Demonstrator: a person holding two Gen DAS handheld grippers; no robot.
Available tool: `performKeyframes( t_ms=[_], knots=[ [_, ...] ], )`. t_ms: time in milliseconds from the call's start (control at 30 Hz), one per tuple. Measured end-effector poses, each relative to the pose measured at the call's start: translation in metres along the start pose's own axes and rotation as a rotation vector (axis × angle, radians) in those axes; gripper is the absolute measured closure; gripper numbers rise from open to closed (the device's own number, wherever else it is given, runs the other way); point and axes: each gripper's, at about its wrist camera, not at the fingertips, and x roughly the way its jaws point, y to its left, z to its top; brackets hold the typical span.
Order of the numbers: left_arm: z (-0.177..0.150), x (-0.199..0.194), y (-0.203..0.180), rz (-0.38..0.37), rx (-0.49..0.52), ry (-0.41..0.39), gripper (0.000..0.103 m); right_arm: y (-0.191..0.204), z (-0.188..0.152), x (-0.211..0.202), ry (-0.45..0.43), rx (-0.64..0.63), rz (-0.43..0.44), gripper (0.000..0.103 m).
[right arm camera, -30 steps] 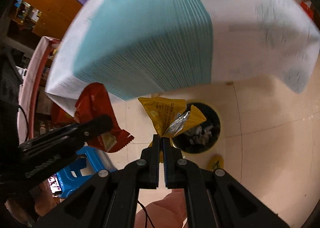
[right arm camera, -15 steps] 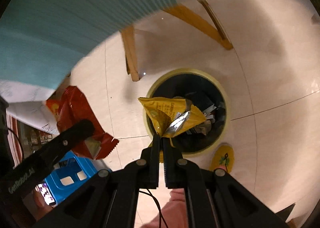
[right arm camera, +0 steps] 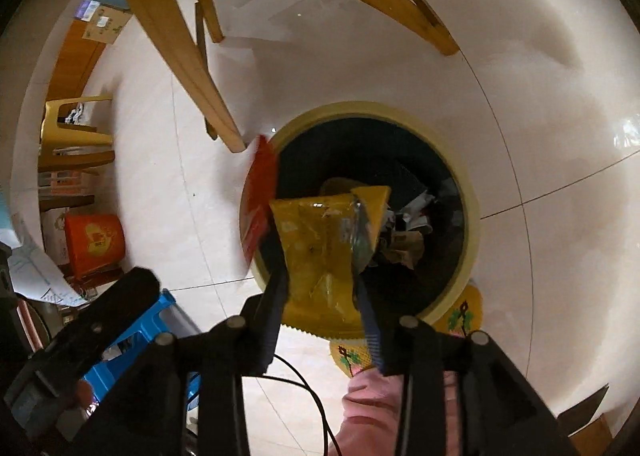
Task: Collect trash
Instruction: 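Open both tools above the bin, dropping both wrappers inside, then raise both tools and move back toward the remaining items on the table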
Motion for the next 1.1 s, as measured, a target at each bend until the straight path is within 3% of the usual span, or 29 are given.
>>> performKeyframes(
  t_ms=[100,200,733,1100],
  knots=[
    [0.001,-0.001,0.004,-0.011,-0.012,-0.013,0.018,0.000,0.000,0.000,0.005,0.015,-0.004,0.058],
    [0.002,-0.007,0.007,-0.022,-0.016,-0.030,0.013,0.002,0.000,-0.003,-0.004,0.020,-0.008,0.057],
    [-0.006,-0.036,0.001,-0.029,0.019,-0.078,0.011,0.006,0.003,-0.016,-0.051,0.033,-0.001,0.057],
    [-0.027,-0.111,-0.027,-0.045,0.085,-0.112,0.011,0.023,-0.014,-0.073,-0.076,0.022,0.000,0.057]
  ],
)
